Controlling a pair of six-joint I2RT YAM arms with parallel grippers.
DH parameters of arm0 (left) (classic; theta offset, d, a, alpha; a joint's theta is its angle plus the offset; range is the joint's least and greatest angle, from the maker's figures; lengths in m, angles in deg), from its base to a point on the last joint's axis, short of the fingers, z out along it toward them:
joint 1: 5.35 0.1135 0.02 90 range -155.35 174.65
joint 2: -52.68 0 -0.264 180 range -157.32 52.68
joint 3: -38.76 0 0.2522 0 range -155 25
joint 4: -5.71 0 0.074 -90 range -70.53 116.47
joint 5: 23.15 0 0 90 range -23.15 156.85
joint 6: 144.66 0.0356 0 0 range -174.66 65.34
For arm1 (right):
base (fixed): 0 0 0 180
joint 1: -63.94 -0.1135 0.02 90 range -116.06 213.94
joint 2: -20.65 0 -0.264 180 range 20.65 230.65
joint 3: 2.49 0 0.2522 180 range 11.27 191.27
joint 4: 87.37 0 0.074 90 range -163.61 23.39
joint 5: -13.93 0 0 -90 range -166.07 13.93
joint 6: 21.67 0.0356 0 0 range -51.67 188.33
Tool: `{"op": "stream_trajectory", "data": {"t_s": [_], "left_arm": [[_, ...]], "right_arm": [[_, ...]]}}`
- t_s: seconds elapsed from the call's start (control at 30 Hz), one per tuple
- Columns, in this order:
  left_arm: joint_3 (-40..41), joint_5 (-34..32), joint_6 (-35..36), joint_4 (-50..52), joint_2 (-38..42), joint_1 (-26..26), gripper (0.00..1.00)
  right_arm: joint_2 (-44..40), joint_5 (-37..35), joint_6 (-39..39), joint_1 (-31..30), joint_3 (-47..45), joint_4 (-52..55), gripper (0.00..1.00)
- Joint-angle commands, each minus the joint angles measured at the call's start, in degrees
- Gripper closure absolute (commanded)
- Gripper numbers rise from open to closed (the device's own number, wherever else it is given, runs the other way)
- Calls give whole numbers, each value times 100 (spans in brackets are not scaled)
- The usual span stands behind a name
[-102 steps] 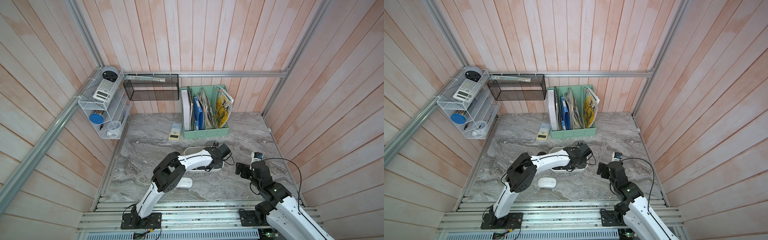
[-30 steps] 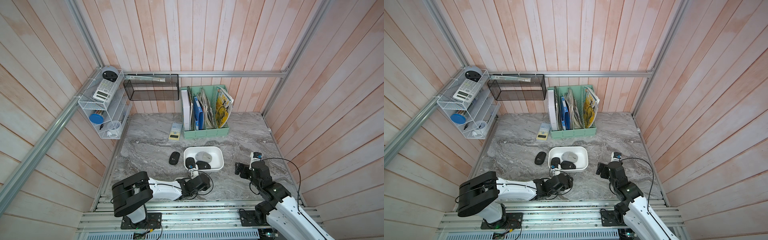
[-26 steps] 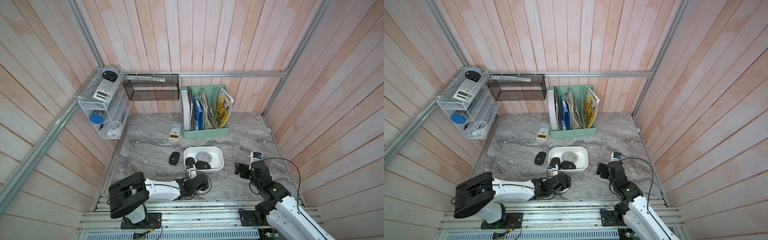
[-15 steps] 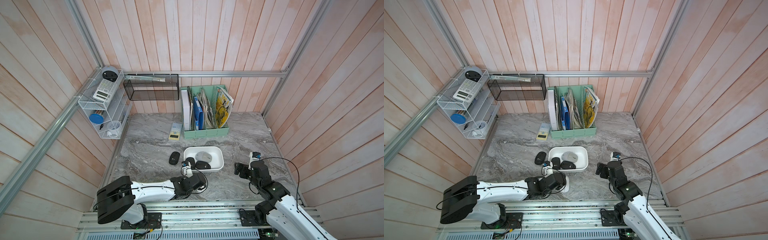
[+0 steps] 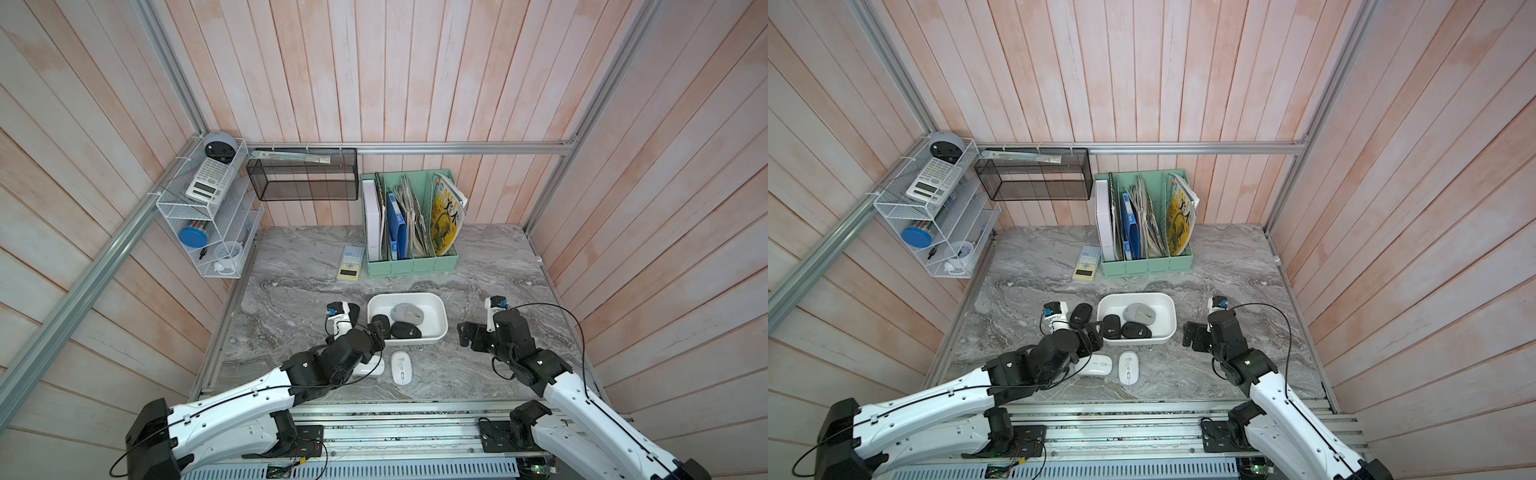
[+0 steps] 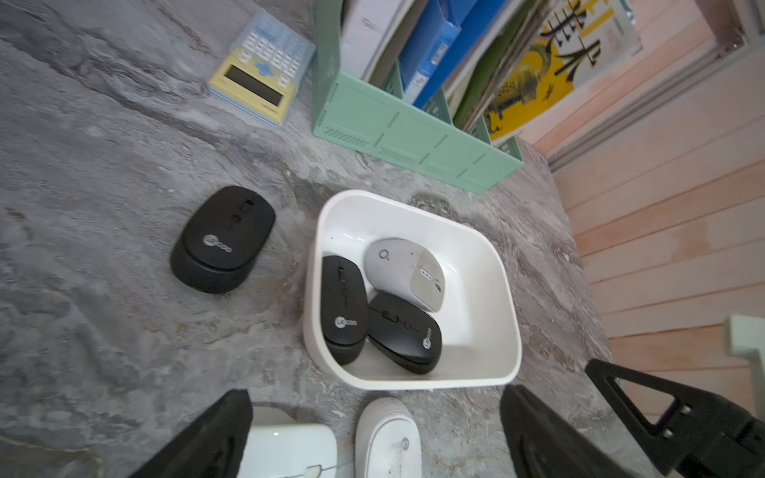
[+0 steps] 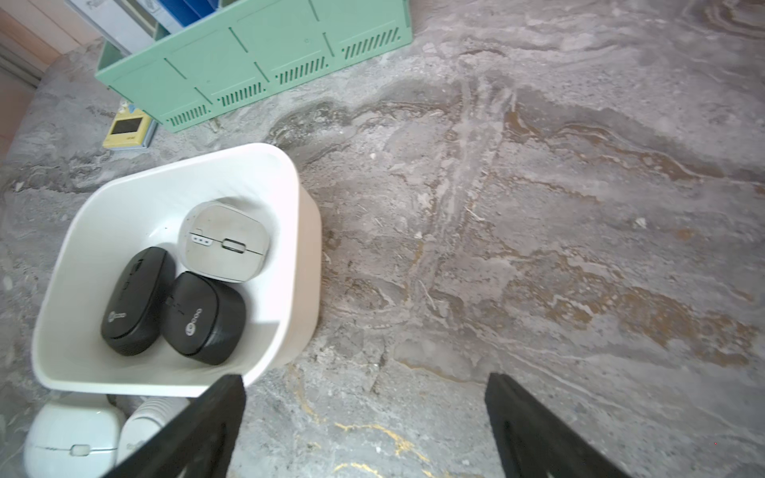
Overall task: Take out the mouse from the storage box
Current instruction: Pick up the mouse from the storage box.
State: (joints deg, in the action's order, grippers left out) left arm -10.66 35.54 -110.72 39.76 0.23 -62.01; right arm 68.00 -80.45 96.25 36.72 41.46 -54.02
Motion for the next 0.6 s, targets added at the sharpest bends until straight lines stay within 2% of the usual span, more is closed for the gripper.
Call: {"op": "stream_trajectory", "data": {"t_s": [0.0, 0.2, 0.33, 0.57], "left_arm": [[389, -82, 690, 619, 614, 527, 0], [778, 193, 1481, 629, 1515, 1446, 0], [886, 61, 2021, 572, 1609, 1553, 0], [1192, 297, 2325, 248, 2109, 1584, 0]], "right_arm": [[515, -148, -353, -446, 626, -42, 2], [2034, -427, -983, -1210, 1661, 47, 3], [2891, -205, -1280, -1250, 2224, 112, 2], [3971, 43, -1886, -1449, 2980, 333, 2]]}}
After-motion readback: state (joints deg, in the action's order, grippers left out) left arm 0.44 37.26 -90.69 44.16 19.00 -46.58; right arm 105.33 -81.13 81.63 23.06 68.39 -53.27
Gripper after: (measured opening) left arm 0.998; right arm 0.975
